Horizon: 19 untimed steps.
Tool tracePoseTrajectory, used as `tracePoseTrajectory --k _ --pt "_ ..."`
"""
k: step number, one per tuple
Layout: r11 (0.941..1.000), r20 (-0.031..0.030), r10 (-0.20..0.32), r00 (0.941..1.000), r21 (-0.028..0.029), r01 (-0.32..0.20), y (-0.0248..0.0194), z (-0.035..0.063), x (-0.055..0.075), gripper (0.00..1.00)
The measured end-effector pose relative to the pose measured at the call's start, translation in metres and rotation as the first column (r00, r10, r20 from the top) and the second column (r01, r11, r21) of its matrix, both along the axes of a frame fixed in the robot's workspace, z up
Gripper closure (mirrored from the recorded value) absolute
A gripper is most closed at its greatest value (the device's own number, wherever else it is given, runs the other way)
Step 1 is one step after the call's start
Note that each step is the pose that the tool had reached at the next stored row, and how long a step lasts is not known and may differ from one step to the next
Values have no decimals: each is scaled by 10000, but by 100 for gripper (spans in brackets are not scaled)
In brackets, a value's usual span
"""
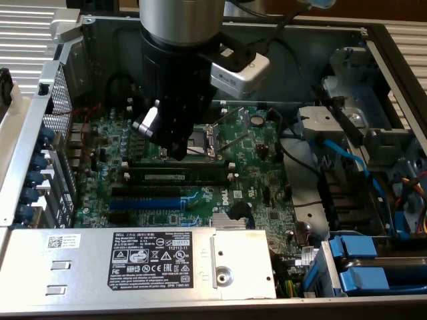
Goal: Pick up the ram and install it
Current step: 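Press down the ram until it locks into place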
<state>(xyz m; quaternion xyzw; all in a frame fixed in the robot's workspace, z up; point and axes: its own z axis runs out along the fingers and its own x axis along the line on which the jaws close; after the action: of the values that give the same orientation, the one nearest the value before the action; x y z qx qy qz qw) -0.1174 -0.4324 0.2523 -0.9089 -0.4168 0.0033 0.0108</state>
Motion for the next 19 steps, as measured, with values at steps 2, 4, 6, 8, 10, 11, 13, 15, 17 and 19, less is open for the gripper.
tracePoseTrajectory --k 2,4,6,8,10,11,13,15,17,19 --pt "9998 -1 -216 9998 -1 216 0 0 0 90" --pt "9990 -1 -444 9990 0 444 0 0 0 90" --pt "9977 -1 -678 9977 -1 678 0 0 0 90" --pt "9959 -1 -907 9959 0 907 0 0 0 90" --pt "9935 -2 -1139 9935 -1 1139 0 0 0 90" --pt "9920 -2 -1259 9920 -1 1259 0 0 0 90" --pt "9887 -2 -1499 9887 0 1499 0 0 0 90" --pt "9825 -2 -1865 9825 0 1865 0 0 0 90" --pt "9774 -2 -2112 9774 -1 2112 0 0 0 90" --pt "9714 -2 -2373 9714 0 2373 0 0 0 90"
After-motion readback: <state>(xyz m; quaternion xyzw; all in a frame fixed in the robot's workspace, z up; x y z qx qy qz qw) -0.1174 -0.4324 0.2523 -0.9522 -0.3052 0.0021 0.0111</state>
